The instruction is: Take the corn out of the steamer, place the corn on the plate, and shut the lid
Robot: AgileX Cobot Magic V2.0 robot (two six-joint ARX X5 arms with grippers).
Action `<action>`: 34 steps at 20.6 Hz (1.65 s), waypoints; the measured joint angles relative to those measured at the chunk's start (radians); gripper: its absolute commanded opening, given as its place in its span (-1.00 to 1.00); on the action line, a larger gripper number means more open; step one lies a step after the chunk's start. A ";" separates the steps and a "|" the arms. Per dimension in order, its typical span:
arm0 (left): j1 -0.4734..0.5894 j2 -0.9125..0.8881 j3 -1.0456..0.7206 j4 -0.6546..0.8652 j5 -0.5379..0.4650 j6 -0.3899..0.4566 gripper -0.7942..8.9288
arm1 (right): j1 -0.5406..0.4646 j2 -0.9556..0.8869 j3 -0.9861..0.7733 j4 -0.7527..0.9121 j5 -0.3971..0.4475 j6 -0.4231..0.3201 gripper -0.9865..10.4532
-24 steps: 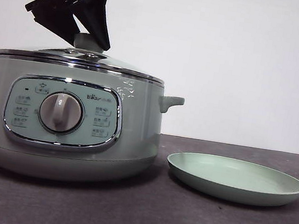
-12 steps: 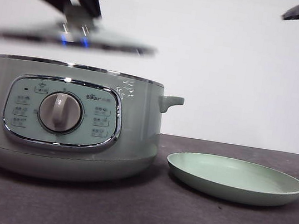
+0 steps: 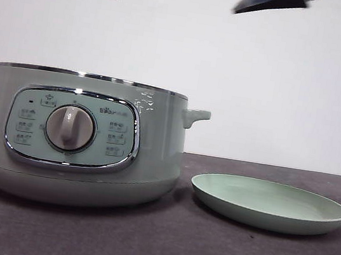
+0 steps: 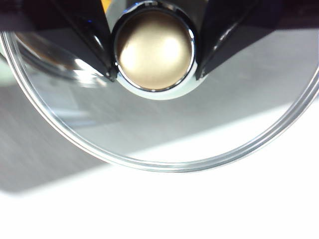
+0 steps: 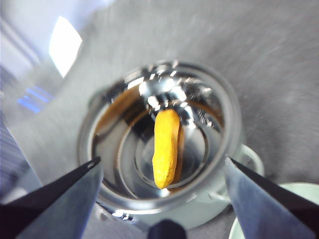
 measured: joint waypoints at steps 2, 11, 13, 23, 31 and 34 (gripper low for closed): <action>0.001 -0.074 0.000 -0.003 -0.034 0.000 -0.86 | 0.058 0.122 0.116 -0.091 0.068 -0.043 -0.12; 0.001 -0.222 0.000 -0.089 -0.141 0.000 -0.86 | 0.179 0.605 0.564 -0.288 0.242 -0.141 -0.12; 0.001 -0.224 0.000 -0.106 -0.146 0.000 -0.86 | 0.201 0.663 0.575 -0.286 0.255 -0.150 -0.12; 0.001 -0.221 0.000 -0.122 -0.146 0.000 -0.86 | 0.246 0.798 0.576 -0.238 0.259 -0.177 -0.23; 0.001 -0.221 0.000 -0.136 -0.154 0.000 -0.86 | 0.245 0.848 0.580 -0.221 0.262 -0.182 -0.64; 0.001 -0.221 0.000 -0.156 -0.154 0.000 -0.86 | 0.256 0.848 0.580 -0.209 0.306 -0.185 -0.85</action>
